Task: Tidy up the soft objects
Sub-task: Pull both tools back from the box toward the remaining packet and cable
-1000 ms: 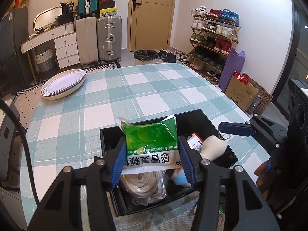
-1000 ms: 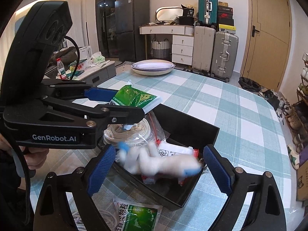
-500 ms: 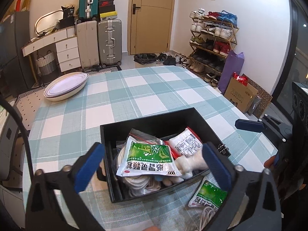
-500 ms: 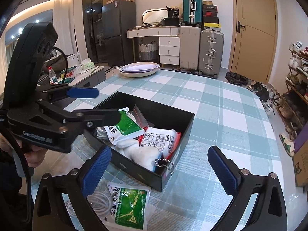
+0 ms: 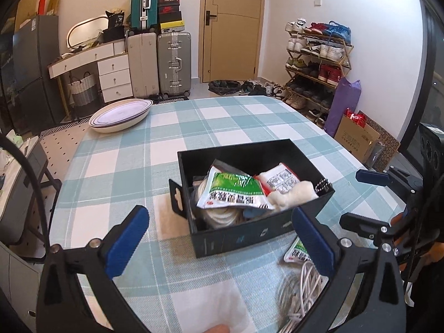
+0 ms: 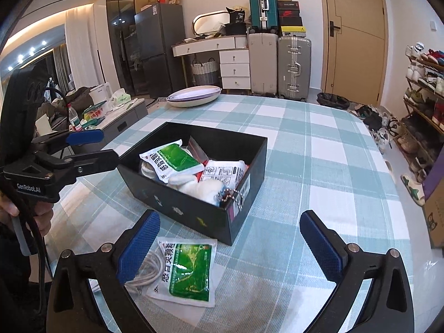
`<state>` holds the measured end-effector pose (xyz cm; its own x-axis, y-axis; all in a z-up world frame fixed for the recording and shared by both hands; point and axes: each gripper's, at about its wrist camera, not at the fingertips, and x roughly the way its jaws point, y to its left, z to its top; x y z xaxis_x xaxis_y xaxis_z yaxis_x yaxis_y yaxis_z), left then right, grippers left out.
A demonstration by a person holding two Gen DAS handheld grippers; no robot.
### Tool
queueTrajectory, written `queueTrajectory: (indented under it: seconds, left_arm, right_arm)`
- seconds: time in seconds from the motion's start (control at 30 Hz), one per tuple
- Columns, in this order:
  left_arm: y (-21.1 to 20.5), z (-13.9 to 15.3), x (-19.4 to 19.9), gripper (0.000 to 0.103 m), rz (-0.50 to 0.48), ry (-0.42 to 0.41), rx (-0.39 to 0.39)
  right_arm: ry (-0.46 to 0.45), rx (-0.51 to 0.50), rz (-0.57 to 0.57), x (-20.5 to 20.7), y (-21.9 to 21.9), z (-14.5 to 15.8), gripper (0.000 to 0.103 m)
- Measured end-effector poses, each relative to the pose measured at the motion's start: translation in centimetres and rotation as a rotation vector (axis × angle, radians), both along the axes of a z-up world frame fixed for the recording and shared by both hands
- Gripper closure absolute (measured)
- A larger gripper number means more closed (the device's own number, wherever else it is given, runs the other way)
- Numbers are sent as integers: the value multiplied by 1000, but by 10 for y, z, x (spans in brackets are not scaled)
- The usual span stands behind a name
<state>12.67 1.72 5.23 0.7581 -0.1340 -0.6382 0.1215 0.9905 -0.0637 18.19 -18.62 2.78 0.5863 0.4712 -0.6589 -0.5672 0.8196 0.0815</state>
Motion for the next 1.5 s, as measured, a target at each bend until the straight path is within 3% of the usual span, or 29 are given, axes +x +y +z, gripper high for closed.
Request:
queueTrajectory:
  seconds: [0.4, 0.7, 1.2, 1.5]
  left_arm:
    - [1, -17, -31, 0, -2, 12, 40]
    - [-3, -23, -43, 0, -32, 38, 17]
    - [-25, -32, -54, 0, -134, 89, 69]
    - [-29, -27, -60, 0, -186, 100, 48]
  right_arm:
    - [27, -15, -8, -13, -8, -11, 1]
    - [42, -42, 2, -16, -9, -14, 1]
    - [97, -63, 36, -16, 1, -29, 1]
    - [105, -77, 38, -16, 0, -30, 1]
